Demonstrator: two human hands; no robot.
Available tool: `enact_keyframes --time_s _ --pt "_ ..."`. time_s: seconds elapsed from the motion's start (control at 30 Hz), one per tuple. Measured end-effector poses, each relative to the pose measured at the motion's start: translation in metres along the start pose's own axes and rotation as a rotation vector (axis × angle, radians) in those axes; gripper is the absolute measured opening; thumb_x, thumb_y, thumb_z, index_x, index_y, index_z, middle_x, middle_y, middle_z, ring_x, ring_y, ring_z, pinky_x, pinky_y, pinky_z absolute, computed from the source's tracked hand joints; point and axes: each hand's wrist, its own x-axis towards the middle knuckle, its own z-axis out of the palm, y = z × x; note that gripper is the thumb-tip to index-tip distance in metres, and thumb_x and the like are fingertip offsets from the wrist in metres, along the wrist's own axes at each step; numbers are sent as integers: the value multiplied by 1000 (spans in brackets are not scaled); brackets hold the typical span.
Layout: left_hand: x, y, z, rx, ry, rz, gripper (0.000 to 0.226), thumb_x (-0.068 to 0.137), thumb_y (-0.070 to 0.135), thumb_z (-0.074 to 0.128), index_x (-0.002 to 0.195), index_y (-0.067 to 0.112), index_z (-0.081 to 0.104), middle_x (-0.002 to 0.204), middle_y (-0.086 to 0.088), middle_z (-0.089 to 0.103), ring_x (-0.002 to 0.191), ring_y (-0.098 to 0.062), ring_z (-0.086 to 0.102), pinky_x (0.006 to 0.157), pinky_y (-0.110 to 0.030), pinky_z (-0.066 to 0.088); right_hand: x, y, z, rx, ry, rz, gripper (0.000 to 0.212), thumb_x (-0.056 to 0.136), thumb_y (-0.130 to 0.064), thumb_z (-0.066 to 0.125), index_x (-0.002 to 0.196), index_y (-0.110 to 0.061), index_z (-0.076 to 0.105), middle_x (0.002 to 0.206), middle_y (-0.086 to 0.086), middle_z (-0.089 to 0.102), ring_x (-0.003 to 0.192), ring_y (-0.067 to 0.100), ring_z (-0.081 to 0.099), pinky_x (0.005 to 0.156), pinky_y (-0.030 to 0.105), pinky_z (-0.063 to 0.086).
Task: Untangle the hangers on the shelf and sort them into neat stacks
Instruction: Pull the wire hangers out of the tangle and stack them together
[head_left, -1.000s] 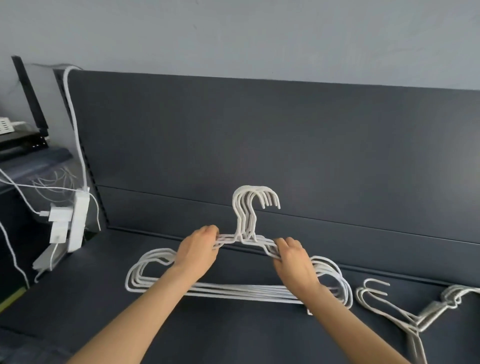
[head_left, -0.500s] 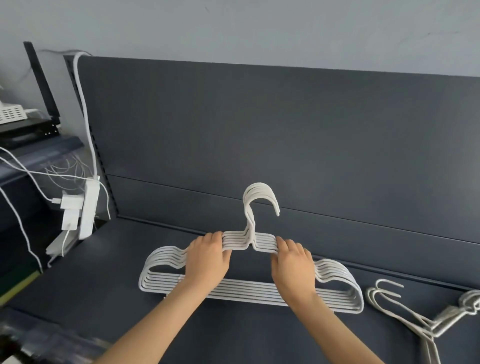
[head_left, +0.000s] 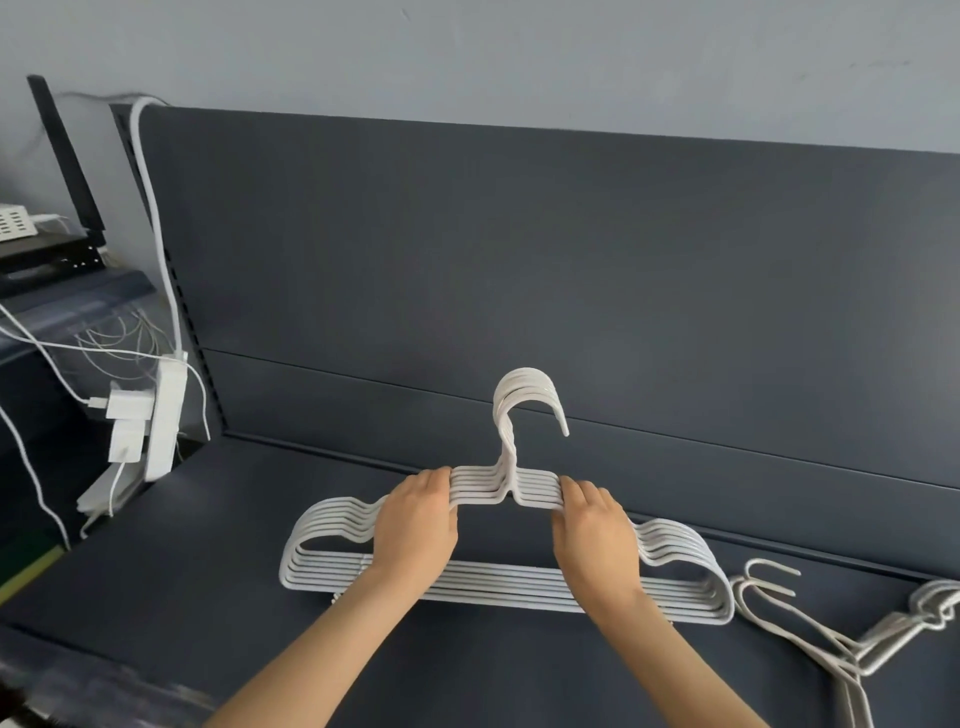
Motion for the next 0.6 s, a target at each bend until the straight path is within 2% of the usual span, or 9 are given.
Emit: enact_keyframes --time_s 0.07,0.13,0.23,0.33,0.43,0.6 --pt "-1 0 0 -9 17 6 31 90 15 50 120 8 54 110 -6 64 104 -23 59 87 -31 45 0 0 0 -7 5 -8 21 63 -14 55 80 -9 67 60 -2 63 49 18 57 47 25 49" --pt "-1 0 0 -1 7 2 32 91 16 49 122 9 53 113 -5 64 105 -22 59 89 -30 45 0 0 -1 1 -2 -15 23 57 -7 67 79 -9 66 59 -2 62 48 18 56 46 25 48" --pt "-3 -2 -1 2 -5 16 38 90 14 51 128 11 49 120 -4 62 111 -21 57 94 -30 44 -1 2 -2 24 -55 -28 44 41 2 81 82 -7 68 60 -1 63 48 19 57 46 24 49" --pt "-6 -13 -3 0 -17 34 45 85 4 54 130 9 48 123 -7 61 115 -25 56 98 -34 44 -4 9 -1 11 -67 -67 56 35 6 80 89 -5 68 65 0 67 50 19 60 48 25 52" --pt "-11 -21 -4 37 -54 -3 54 88 4 49 140 12 36 136 -5 50 127 -22 45 107 -32 38 -7 14 -1 6 -69 -82 58 36 10 77 93 -3 68 66 3 67 50 22 60 50 28 53" --pt "-7 -30 -8 105 -87 2 51 88 -1 43 137 13 37 134 -5 51 124 -22 46 101 -32 41 -3 6 -2 -6 -114 -84 65 24 17 74 87 0 69 60 4 66 45 22 57 43 27 50"
